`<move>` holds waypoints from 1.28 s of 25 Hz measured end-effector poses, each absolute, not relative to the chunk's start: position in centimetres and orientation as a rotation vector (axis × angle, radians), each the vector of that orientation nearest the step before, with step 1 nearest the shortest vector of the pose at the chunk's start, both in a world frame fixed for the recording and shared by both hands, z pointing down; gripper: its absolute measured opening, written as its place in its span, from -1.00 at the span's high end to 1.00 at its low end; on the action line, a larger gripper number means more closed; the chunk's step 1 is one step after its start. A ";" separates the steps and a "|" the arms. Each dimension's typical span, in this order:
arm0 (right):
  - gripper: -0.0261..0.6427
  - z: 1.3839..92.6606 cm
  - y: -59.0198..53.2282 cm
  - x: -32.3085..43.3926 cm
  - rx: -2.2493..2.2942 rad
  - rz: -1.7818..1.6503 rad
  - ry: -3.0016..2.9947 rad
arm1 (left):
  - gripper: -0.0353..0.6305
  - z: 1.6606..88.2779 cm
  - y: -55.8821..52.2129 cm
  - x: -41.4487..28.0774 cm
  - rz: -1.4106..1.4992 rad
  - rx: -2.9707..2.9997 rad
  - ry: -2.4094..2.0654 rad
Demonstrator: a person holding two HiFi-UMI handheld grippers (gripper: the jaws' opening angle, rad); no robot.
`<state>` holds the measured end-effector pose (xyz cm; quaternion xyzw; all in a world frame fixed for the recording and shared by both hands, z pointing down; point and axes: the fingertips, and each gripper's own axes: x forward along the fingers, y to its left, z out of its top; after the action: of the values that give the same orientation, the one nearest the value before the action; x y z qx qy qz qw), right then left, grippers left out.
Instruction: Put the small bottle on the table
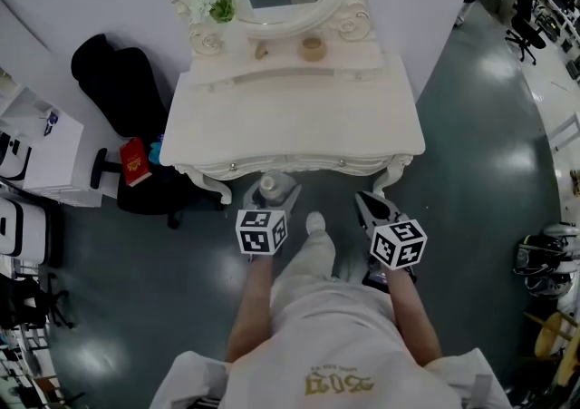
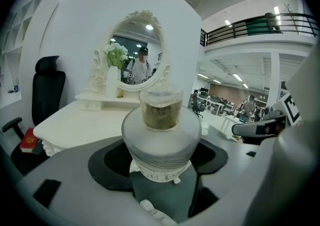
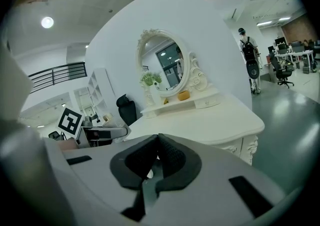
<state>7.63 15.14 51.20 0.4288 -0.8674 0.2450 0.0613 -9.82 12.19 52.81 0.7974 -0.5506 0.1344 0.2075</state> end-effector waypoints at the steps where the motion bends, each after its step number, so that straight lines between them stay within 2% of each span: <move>1: 0.88 51.4 14.2 7.9 1.303 0.745 -2.616 | -0.14 53.0 11.0 -9.6 0.372 2.220 -1.525; 8: 0.88 51.4 4.4 9.4 1.385 0.765 -2.565 | -0.14 53.4 0.8 -8.3 0.405 2.254 -1.449; 17: 0.88 51.5 -6.8 7.1 1.404 0.747 -2.548 | -0.14 53.7 -10.8 -9.5 0.452 2.291 -1.395; 32: 0.88 51.5 -14.0 7.7 1.514 0.739 -2.499 | -0.14 55.3 -17.3 -10.4 0.471 2.303 -1.327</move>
<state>7.68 -13.96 51.54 0.5014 -0.8274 0.2447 0.0637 -10.41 -17.25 55.27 0.8324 -0.4797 0.1701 0.2194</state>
